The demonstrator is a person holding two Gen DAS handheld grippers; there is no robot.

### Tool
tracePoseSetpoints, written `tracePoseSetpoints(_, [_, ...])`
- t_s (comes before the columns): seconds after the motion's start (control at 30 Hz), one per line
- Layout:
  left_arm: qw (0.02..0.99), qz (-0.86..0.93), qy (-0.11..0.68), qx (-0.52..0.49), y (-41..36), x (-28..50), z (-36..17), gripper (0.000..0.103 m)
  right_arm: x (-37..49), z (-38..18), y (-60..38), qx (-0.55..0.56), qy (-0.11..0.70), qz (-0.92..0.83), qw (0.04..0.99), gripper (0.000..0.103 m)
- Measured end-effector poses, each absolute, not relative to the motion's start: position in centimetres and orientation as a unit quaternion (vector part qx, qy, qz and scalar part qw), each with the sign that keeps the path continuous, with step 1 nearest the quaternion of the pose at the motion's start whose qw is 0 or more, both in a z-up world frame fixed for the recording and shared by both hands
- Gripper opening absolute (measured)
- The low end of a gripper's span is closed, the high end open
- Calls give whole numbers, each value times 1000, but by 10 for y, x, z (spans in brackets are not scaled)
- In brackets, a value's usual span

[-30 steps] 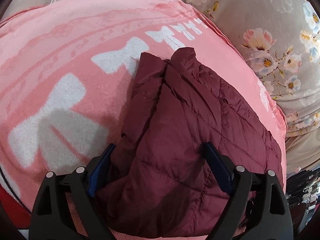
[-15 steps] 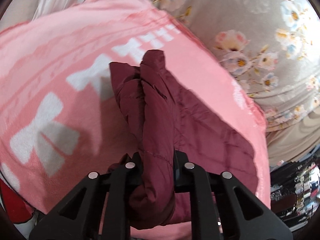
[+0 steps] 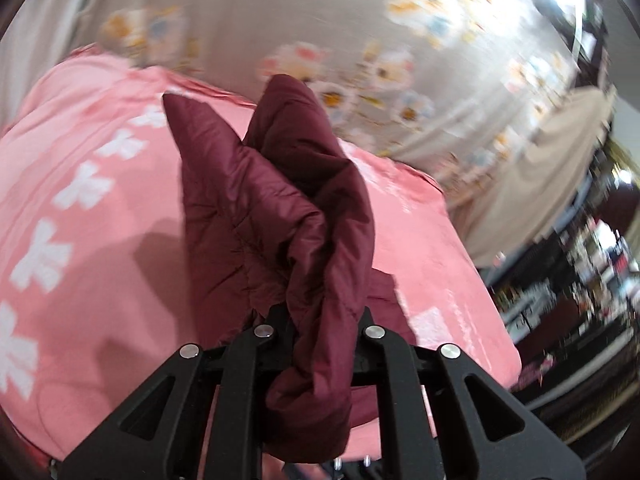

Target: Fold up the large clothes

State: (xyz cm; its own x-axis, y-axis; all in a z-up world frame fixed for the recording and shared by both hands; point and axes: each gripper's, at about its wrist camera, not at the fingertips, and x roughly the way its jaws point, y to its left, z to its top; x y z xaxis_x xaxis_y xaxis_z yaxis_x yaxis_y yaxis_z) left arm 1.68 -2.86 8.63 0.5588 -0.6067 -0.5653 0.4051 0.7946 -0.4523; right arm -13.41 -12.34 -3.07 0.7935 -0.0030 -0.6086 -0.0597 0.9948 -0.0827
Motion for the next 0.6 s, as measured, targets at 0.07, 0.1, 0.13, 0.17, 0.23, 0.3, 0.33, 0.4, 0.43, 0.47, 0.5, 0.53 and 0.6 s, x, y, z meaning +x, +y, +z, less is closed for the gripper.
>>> tracePoseSetpoints(0.07, [865,-308,377,-120,-59,18,84,11,-145,-27,-148,-26,330,-10,944,15])
tracePoseSetpoints(0.1, [859,-318,386,-111,-80,21,79,11,-149,-26,-160,-16,332,-24,943,15])
tracePoseSetpoints(0.13, [853,-325,394,-105,-95,22,76,11,-154,-25,-166,-8,334,-36,942,15])
tracePoseSetpoints(0.17, [846,-332,405,-98,-112,24,70,11,-159,-25,-176,1,336,-49,941,15])
tracePoseSetpoints(0.23, [836,-339,424,-81,-143,24,56,11,-163,-23,-197,20,340,-69,938,15])
tracePoseSetpoints(0.3, [829,-340,438,-66,-168,25,42,11,-170,-23,-213,34,343,-87,935,15])
tracePoseSetpoints(0.33, [828,-340,443,-59,-178,23,36,11,-171,-24,-218,37,343,-93,934,15])
tracePoseSetpoints(0.4, [824,-337,454,-44,-196,22,23,10,-176,-27,-228,41,346,-105,932,16])
tracePoseSetpoints(0.43, [820,-336,462,-35,-206,21,14,10,-177,-28,-231,44,348,-109,930,15])
tracePoseSetpoints(0.47, [818,-334,466,-31,-210,20,8,10,-179,-31,-235,49,350,-113,929,16])
tracePoseSetpoints(0.5, [816,-332,472,-23,-218,19,0,10,-181,-32,-237,53,351,-115,928,15])
tracePoseSetpoints(0.53, [815,-331,475,-19,-220,17,-5,10,-182,-34,-241,60,353,-118,926,15])
tracePoseSetpoints(0.6, [812,-328,482,-7,-229,15,-16,10,-184,-37,-248,70,357,-124,923,15])
